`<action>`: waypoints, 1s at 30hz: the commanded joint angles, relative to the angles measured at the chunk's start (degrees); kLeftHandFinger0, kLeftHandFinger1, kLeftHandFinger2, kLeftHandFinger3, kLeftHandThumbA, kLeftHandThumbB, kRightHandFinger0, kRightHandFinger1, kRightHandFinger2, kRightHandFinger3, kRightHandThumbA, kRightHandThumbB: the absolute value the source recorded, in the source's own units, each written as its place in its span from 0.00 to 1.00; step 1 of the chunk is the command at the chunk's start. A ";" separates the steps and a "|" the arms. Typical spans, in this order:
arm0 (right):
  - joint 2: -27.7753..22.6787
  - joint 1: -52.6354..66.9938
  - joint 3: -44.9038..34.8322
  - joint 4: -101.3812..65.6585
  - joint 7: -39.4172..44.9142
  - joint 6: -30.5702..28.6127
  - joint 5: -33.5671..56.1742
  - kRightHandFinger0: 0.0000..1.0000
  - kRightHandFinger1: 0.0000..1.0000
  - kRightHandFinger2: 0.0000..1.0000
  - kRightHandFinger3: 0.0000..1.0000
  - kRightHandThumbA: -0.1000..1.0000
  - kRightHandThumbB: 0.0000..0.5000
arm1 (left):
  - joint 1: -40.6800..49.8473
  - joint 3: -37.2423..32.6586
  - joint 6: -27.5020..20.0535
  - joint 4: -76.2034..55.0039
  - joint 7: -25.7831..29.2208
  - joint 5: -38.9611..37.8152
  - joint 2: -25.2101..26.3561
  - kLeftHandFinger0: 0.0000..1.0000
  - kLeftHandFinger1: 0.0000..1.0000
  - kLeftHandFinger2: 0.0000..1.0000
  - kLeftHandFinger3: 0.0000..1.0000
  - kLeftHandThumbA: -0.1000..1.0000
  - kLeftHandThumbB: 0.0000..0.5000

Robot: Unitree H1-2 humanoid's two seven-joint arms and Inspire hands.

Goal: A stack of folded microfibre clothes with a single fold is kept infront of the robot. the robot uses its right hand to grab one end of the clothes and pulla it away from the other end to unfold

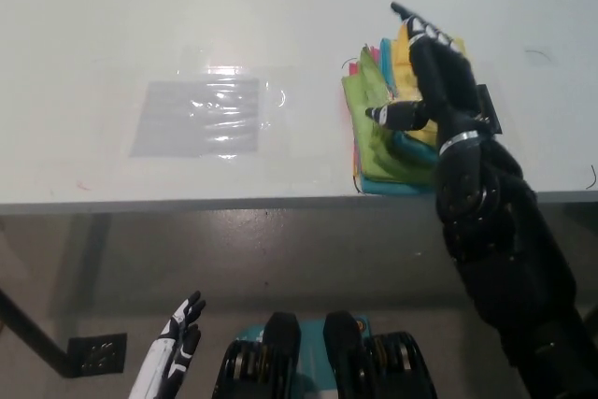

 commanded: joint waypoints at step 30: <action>6.16 -1.17 -11.72 6.71 3.43 0.90 12.03 1.00 1.00 1.00 1.00 1.00 0.95 | -0.95 0.03 -1.60 -0.08 0.64 0.48 1.00 1.00 1.00 1.00 1.00 1.00 1.00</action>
